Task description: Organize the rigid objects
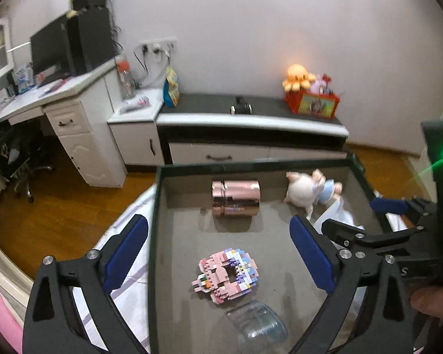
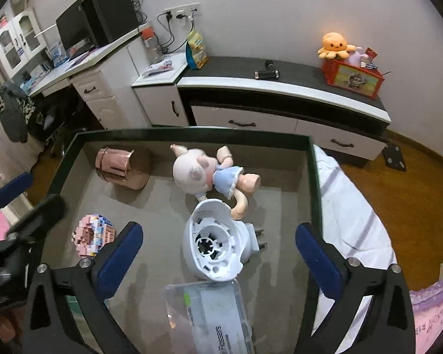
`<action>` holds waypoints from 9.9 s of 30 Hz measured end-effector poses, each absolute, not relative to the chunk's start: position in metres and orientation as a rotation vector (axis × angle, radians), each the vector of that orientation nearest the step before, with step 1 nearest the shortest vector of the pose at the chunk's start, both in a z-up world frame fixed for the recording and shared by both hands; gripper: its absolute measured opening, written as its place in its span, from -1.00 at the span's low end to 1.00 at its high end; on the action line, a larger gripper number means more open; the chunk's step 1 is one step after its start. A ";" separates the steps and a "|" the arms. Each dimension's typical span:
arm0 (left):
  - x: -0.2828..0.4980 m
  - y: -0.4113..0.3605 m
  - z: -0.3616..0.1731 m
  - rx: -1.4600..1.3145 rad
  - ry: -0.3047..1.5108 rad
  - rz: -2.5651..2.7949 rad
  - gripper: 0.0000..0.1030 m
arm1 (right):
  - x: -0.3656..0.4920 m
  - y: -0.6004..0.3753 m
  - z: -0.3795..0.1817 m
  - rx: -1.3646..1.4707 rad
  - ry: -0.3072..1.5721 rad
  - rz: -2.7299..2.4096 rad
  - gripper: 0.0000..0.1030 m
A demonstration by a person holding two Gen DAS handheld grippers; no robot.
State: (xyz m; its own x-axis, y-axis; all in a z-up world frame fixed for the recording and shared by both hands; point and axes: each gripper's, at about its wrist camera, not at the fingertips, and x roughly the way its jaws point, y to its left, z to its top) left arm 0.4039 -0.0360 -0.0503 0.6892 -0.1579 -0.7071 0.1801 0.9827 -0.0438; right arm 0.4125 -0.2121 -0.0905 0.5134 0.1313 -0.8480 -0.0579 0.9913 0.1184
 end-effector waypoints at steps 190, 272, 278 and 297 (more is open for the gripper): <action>0.337 -0.012 -0.011 0.007 0.616 -0.137 0.99 | 0.358 -0.177 -0.062 -0.006 0.875 0.181 1.00; 0.167 -0.085 -0.144 0.026 0.910 -0.249 0.69 | 0.208 -0.227 -0.115 0.122 0.905 0.070 1.00; 0.175 -0.084 -0.144 0.017 0.912 -0.264 0.16 | 0.222 -0.223 -0.130 0.147 0.934 0.077 1.00; 0.194 -0.053 -0.136 -0.023 0.874 -0.211 -0.01 | 0.246 -0.208 -0.144 0.162 0.948 0.066 1.00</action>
